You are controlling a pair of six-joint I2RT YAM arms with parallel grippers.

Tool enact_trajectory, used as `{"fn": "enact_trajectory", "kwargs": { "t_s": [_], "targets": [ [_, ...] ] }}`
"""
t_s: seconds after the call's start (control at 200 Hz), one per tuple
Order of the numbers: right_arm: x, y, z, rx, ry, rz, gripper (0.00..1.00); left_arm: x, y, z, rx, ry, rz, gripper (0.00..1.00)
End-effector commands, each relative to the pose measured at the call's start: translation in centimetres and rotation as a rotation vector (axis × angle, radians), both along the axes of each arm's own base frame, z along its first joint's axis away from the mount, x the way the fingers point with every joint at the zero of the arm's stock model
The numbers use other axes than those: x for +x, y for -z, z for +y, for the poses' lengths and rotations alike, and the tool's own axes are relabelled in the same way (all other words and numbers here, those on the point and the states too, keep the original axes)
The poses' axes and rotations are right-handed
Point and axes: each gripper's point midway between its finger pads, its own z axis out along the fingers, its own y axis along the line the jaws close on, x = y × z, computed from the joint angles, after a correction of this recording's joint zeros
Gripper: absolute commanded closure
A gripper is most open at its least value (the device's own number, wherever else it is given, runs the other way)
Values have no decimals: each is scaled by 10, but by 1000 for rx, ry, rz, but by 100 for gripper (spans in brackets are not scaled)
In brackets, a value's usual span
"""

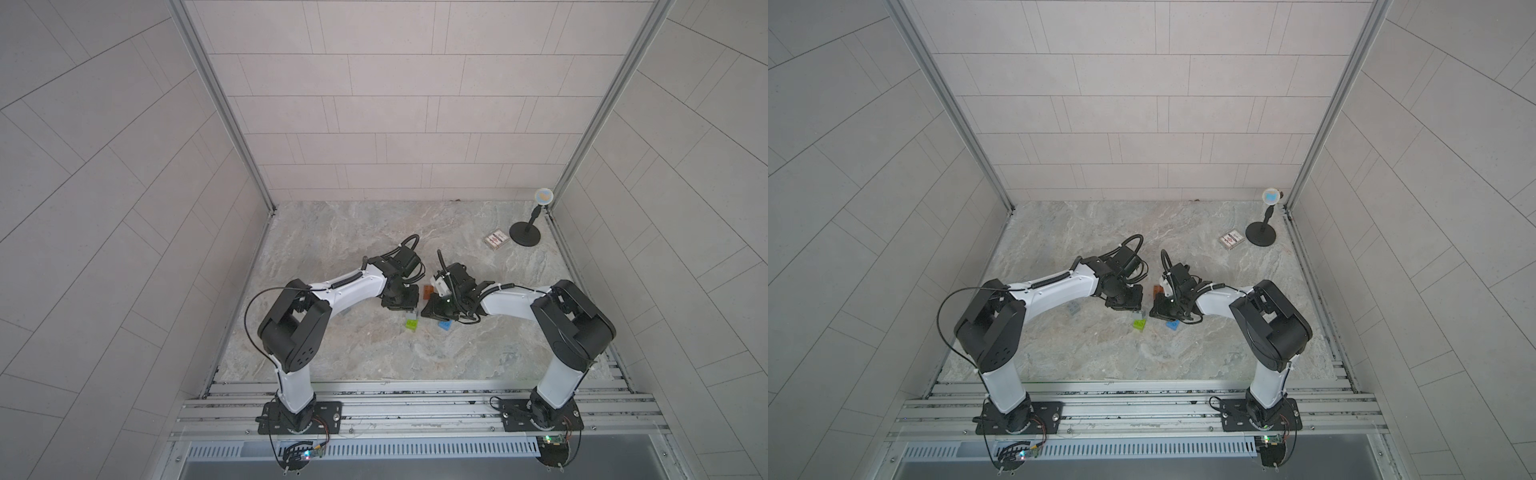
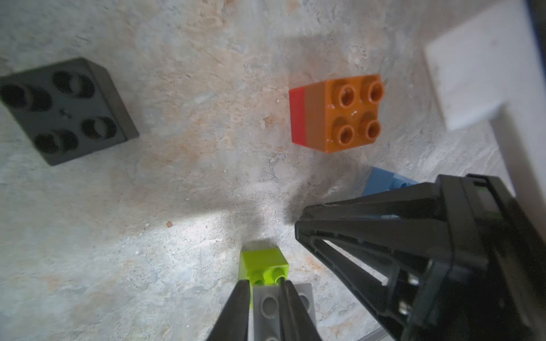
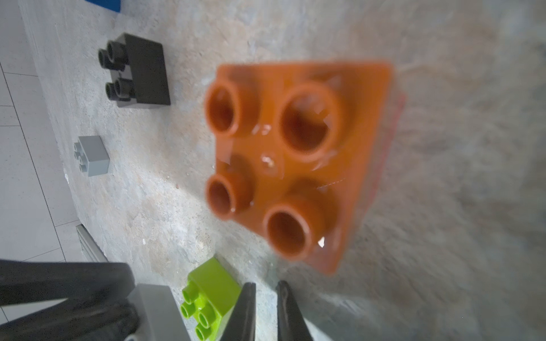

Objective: Assemble the letter h with lego
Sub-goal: Move the lego brick at the center of the board.

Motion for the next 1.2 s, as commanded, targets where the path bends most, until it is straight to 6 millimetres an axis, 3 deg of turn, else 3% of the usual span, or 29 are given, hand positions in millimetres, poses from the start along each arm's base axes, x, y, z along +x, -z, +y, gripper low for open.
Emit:
{"fn": "enact_trajectory", "kwargs": {
  "t_s": [0.0, 0.315, 0.55, 0.64, 0.706, 0.881, 1.021, 1.096, 1.196],
  "targets": [
    [0, -7, 3, 14, -15, -34, 82, 4, -2, 6, 33, 7, -73, 75],
    [-1, -8, 0, 5, -15, -58, 83, 7, -13, 11, 71, -28, -291, 77],
    [-2, -7, -1, 7, -16, -56, 83, 3, -25, 2, 27, -18, -416, 78],
    [-3, -5, -1, 6, -19, -52, 83, 3, -21, 9, 60, -43, -410, 78],
    [-2, -6, -1, 8, -19, -56, 83, 4, -19, 25, 119, -104, -386, 77],
    [-1, -16, -4, 6, -21, -112, 81, 1, -15, 47, 102, -138, -279, 58],
    [-4, -27, 0, -63, -74, -193, 66, 4, -21, 86, 102, -260, -224, 38],
    [-5, -29, -2, -141, -91, -234, 57, 8, -23, 93, 105, -248, -206, 29],
    [-3, -28, -6, -191, -85, -253, 55, 17, -28, 95, 179, -176, -184, 21]
  ]
}}
